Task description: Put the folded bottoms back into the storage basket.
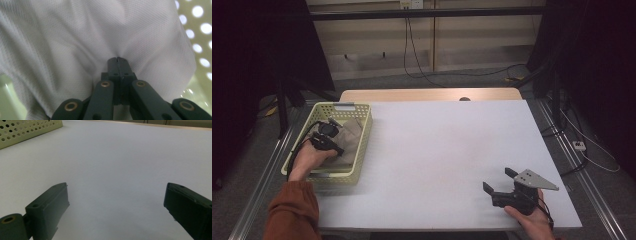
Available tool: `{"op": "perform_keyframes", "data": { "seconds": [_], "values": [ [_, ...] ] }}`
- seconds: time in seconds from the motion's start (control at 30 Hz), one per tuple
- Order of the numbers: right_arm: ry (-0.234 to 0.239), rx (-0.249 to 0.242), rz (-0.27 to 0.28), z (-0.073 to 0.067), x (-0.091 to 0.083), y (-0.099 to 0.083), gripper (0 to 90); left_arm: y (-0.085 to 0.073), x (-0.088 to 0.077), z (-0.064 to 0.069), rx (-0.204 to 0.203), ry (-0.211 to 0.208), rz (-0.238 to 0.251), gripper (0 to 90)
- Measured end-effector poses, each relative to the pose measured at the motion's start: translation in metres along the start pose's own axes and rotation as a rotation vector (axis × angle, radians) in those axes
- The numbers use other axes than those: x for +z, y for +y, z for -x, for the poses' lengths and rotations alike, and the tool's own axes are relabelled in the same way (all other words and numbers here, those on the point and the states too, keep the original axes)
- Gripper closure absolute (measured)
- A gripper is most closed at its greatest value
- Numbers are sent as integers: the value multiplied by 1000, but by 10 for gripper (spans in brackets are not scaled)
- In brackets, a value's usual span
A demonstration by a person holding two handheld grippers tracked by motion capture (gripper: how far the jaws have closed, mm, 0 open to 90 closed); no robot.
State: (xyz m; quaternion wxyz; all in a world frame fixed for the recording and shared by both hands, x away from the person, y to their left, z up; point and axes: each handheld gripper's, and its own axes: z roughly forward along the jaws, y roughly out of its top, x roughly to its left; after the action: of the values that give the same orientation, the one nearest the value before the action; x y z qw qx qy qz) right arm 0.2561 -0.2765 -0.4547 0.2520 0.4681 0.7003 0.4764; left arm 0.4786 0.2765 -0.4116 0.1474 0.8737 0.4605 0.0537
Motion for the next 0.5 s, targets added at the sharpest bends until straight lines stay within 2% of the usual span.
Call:
{"op": "perform_keyframes", "data": {
  "seconds": [0.07,0.1,0.13,0.27,0.3,0.33,0.4,0.43,0.47,0.5],
  "values": [
    [-2,-1,-1,0,0,0,52,-2,-5,-2,-9,4,61,900],
    [-2,0,-1,0,0,0,52,-3,-8,-3,-9,37,108,900],
    [-2,0,-2,0,0,0,52,-3,-10,-4,-20,29,146,900],
    [-1,0,-3,0,1,0,52,3,-12,-8,-67,74,291,898],
    [-1,-1,-2,0,1,0,52,6,-11,-9,-71,81,315,897],
    [-2,0,-2,0,1,0,52,8,-10,-10,-73,94,330,890],
    [-2,1,-4,0,1,0,52,12,-5,-13,-101,118,367,880],
    [-1,2,-4,0,1,0,52,14,-1,-15,-117,123,367,871],
    [-1,3,-3,0,1,0,52,15,3,-16,-127,133,350,869],
    [0,2,-3,0,1,0,53,16,8,-18,-126,140,308,874]
  ]
}}
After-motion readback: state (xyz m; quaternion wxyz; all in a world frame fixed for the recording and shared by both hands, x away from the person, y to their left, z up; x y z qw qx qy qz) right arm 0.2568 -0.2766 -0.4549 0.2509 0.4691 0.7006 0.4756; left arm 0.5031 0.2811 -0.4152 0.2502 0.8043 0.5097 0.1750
